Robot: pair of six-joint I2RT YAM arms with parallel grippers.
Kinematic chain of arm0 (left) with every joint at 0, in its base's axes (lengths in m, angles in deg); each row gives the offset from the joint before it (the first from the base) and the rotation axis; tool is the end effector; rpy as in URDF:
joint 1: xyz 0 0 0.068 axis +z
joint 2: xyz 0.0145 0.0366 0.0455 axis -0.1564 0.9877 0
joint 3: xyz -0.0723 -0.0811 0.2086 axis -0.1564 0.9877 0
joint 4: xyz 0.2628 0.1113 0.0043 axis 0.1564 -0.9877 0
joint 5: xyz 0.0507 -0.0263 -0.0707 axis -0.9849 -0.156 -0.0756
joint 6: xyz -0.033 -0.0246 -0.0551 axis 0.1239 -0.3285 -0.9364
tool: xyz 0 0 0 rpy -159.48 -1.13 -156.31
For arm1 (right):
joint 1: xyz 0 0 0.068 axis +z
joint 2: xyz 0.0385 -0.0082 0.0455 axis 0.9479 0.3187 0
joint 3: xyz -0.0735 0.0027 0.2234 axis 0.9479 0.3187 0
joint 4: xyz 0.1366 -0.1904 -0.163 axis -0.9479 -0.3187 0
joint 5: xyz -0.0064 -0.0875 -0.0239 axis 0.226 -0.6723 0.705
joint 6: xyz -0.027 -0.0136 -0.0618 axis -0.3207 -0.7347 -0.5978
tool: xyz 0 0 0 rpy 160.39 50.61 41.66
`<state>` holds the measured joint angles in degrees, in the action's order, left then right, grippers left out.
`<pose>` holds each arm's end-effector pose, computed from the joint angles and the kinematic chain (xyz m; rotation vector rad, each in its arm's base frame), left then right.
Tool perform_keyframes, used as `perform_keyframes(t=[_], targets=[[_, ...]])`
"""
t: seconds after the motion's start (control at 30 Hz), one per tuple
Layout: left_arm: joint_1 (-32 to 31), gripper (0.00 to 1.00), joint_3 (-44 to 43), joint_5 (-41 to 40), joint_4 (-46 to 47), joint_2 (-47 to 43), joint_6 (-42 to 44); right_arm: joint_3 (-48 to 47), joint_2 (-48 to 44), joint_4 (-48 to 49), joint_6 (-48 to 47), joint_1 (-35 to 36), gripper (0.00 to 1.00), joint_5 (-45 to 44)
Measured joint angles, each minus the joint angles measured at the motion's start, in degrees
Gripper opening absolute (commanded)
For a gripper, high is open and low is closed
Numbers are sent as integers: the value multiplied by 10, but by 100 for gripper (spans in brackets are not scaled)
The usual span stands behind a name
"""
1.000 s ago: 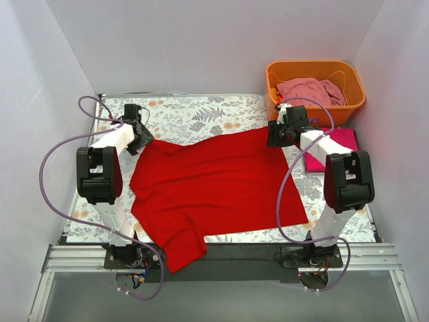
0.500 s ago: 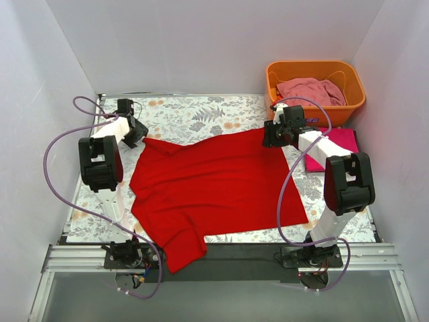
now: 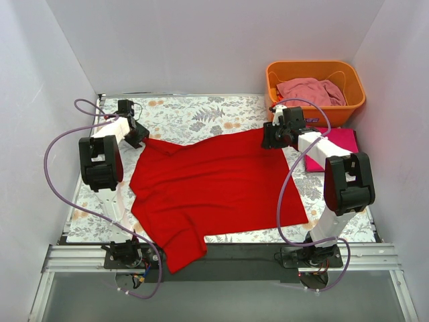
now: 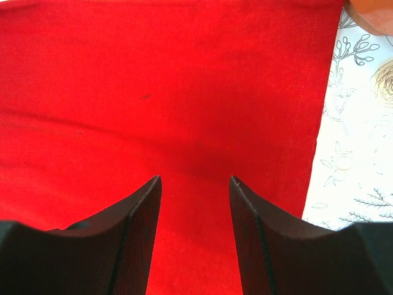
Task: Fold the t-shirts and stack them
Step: Flatten the tshirt out
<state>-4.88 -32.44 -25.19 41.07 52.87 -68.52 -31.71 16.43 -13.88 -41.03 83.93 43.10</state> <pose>0.4497 0.0373 0.0966 -1.9254 1.9447 -0.2968 0.3983 0.0987 0.1479 -0.2900 2.3267 0.3475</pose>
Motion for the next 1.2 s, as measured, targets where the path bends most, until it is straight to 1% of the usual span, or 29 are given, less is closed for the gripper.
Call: perform_keyframes(t=[0.1, 0.13, 0.2, 0.23, 0.33, 0.37, 0.5, 0.57, 0.6, 0.87, 1.07, 1.2], targets=[[0, 36, -2, 0, 1, 3, -1, 0, 0, 0, 0, 0, 55, 1], [0, 32, -5, 0, 1, 5, -1, 1, 0, 1, 0, 0, 55, 1], [0, 29, -9, 0, 4, 9, -1, 4, 0, 2, 0, 0, 55, 2], [0, 25, -11, 0, 5, 12, -1, 6, 0, 3, 0, 0, 55, 2], [0, 18, -19, 0, 9, 19, 0, 8, 0, 3, 0, 0, 55, 3], [0, 14, -22, 0, 12, 22, 0, 8, 0, 4, 0, 0, 55, 3], [0, 8, -26, -1, 17, 26, 8, 8, -1, 4, -1, 0, 55, 3], [0, 4, -27, -2, 17, 26, 12, 8, 0, 5, -3, 1, 55, 2], [0, 0, -27, -2, 17, 26, 15, 8, 0, 5, -5, 1, 55, 0], [-2, 0, -31, -4, 17, 26, 40, -26, 24, 24, -59, 16, 54, -47], [-2, 0, -31, -12, 12, 17, 51, -46, 38, 46, -120, 36, 54, -110], [-2, 0, -31, -20, 3, -10, 55, -69, 69, 58, -167, 51, 53, -159]])
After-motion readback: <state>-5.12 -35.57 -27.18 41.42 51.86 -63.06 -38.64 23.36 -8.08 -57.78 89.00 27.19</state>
